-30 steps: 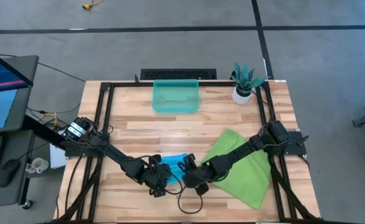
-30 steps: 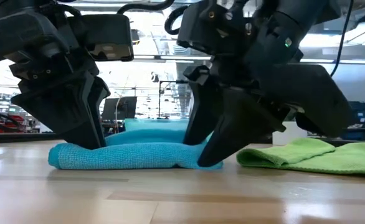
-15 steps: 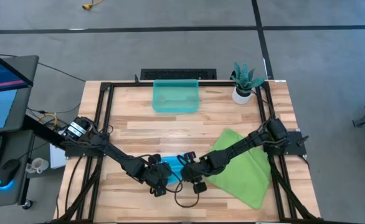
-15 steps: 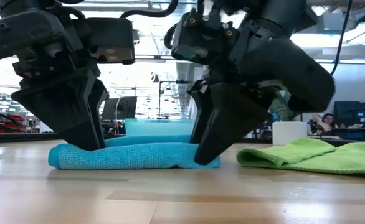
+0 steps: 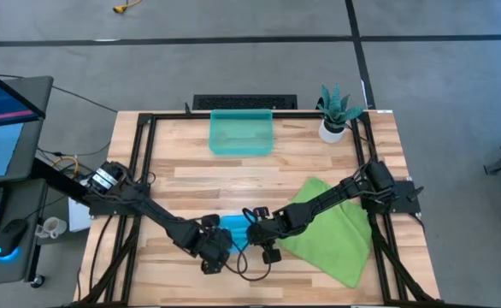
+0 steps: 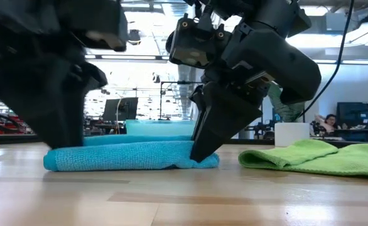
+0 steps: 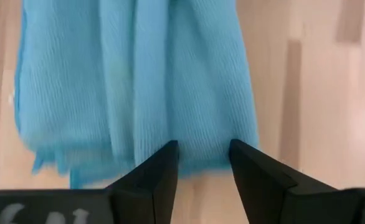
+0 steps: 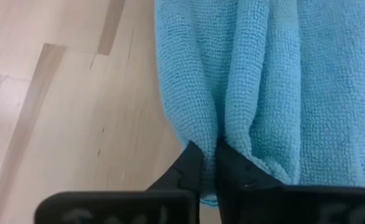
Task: Roll microfiber towels into tight, uniform cylinder then place into a basket
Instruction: Roll the blue microfiber cloth
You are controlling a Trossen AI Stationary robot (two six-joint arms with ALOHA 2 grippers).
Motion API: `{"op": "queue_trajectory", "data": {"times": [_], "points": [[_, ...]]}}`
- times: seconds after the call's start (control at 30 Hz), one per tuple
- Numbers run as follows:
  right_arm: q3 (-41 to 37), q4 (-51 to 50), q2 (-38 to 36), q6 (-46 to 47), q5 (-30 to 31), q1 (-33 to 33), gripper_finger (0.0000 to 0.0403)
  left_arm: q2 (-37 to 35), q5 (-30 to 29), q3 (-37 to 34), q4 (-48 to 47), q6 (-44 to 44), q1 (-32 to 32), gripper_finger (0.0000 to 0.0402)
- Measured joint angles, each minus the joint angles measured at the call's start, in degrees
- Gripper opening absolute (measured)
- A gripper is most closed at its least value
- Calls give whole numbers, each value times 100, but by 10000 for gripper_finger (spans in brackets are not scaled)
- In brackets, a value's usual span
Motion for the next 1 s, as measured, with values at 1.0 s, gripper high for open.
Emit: {"op": "queue_trajectory", "data": {"times": [1.0], "points": [[-11, 148, 9, 23, 45, 2, 36, 778, -1787, 639, -441, 535, -609, 157]]}}
